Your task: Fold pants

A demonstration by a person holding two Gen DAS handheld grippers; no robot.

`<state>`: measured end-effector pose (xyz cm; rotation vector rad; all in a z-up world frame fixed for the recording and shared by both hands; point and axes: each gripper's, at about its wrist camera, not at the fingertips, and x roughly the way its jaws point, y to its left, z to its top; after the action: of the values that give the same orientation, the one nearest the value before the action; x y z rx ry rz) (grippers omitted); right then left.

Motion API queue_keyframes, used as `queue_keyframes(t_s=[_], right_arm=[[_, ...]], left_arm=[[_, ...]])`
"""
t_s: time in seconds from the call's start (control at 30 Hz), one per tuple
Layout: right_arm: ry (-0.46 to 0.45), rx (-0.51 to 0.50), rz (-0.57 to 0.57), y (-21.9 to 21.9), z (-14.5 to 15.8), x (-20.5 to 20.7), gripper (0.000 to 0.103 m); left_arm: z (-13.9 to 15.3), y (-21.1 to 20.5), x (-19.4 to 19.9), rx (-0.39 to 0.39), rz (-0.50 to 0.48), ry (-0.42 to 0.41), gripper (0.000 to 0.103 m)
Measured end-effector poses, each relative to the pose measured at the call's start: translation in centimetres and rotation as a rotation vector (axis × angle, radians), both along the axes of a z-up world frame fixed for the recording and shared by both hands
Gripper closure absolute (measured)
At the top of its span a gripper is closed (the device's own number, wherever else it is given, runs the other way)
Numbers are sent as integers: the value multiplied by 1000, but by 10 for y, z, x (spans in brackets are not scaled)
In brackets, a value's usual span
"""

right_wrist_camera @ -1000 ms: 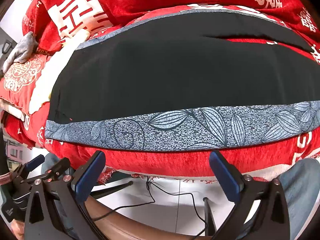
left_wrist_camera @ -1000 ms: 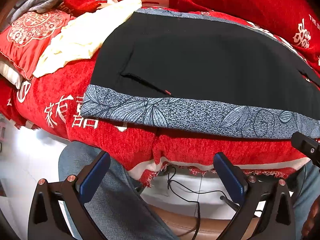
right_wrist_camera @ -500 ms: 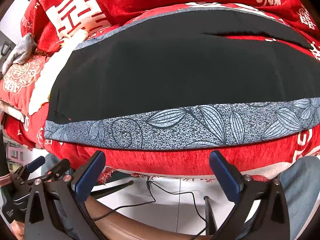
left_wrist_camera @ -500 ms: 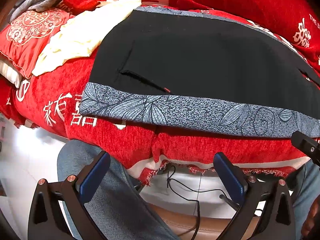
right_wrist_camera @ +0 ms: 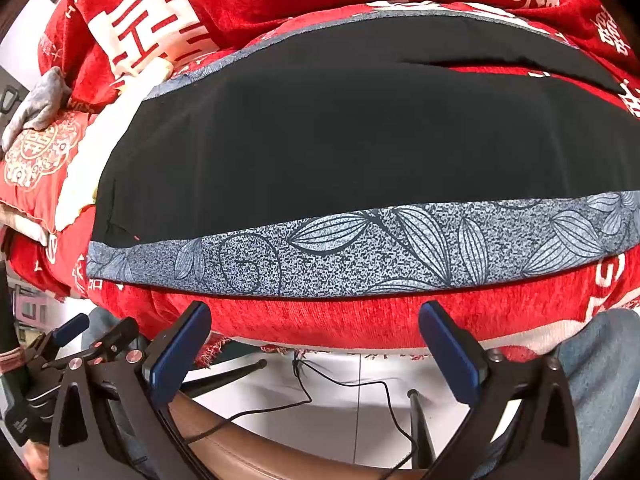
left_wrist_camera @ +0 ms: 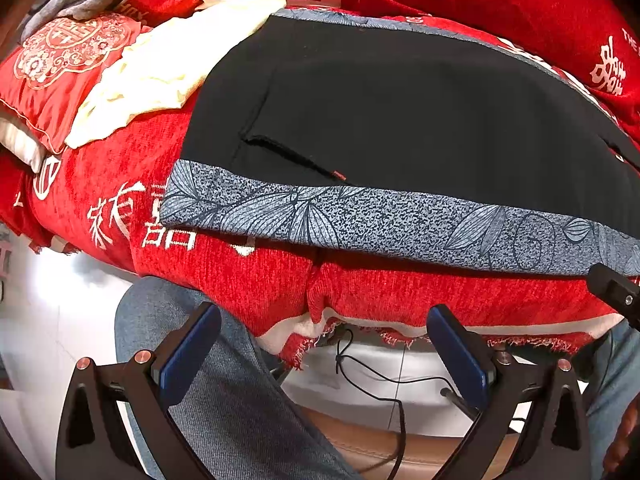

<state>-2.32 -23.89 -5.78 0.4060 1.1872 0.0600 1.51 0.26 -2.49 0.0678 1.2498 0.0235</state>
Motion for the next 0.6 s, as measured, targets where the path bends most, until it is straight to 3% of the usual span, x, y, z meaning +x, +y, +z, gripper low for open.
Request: queue_keyframes(t_s=[0.6], right_arm=[[9, 7, -16, -4, -5, 1, 0]], left_arm=[[-6, 9, 7, -12, 15, 10, 0]])
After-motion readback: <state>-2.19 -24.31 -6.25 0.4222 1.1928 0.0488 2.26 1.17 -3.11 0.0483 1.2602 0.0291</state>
